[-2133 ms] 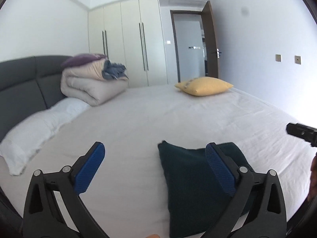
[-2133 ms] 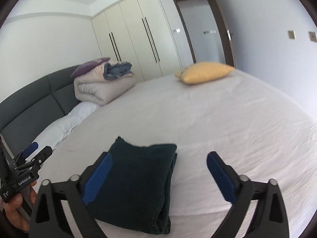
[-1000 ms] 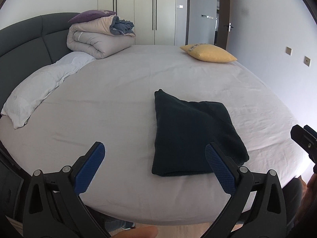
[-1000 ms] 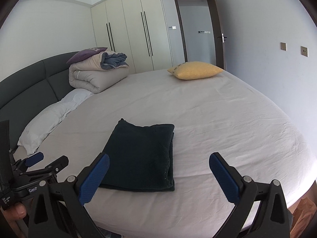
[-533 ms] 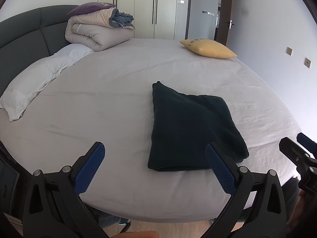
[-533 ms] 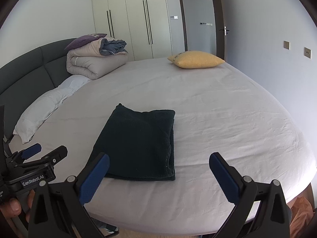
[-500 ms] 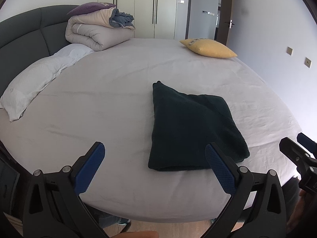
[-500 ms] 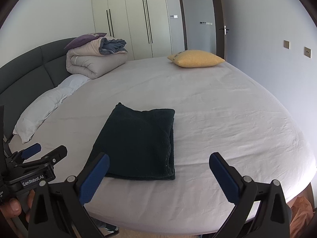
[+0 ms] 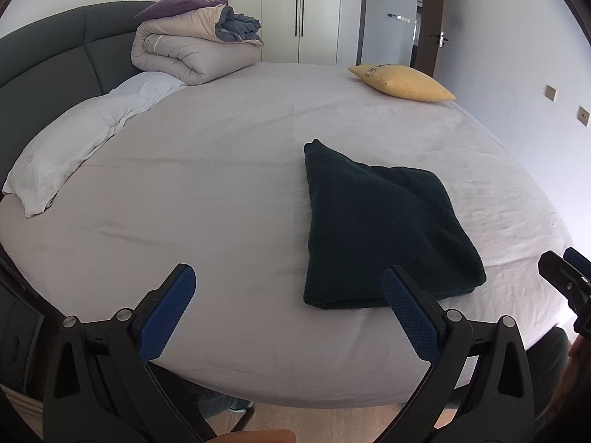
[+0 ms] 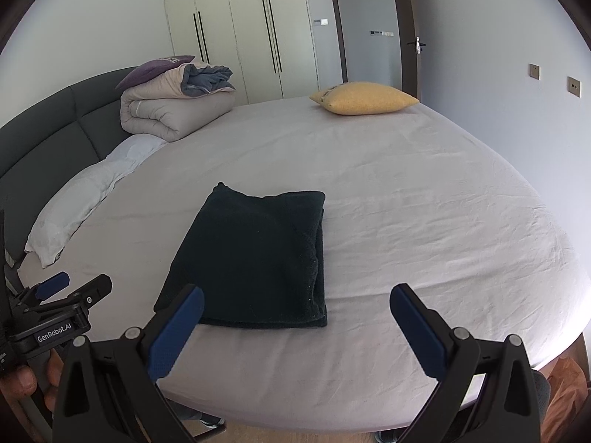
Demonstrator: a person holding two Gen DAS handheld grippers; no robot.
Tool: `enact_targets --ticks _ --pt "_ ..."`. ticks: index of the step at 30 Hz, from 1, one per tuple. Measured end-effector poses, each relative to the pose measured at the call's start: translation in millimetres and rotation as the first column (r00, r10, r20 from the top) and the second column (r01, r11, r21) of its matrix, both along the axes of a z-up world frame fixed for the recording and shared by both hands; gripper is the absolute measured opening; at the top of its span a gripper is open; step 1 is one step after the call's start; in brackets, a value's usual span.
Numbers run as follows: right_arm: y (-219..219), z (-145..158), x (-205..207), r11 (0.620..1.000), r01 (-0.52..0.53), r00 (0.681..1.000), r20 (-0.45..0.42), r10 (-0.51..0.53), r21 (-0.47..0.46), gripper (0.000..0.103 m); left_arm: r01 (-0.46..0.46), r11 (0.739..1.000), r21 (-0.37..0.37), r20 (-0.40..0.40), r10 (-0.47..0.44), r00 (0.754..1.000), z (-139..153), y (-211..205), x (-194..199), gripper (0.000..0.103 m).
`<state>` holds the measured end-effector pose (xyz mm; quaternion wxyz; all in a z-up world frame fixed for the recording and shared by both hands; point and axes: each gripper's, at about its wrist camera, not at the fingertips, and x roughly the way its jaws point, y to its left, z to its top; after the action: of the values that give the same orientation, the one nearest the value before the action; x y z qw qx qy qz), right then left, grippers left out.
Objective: Fold small clothes
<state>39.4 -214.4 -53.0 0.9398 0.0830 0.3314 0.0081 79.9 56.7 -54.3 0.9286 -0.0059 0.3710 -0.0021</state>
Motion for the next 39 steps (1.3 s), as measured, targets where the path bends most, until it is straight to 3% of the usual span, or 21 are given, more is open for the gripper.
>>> enact_targets --ticks 13,39 --pt "3.5 -0.6 -1.5 1.000 -0.003 1.000 0.000 0.003 -0.010 0.103 0.027 0.999 0.026 -0.017 -0.026 1.000 -10.9 -11.2 -0.4 0.103" --pt "2.7 -0.5 -0.9 1.000 -0.005 1.000 -0.002 0.005 -0.009 0.103 0.027 1.000 0.011 -0.035 -0.026 0.999 -15.9 -13.0 -1.7 0.103"
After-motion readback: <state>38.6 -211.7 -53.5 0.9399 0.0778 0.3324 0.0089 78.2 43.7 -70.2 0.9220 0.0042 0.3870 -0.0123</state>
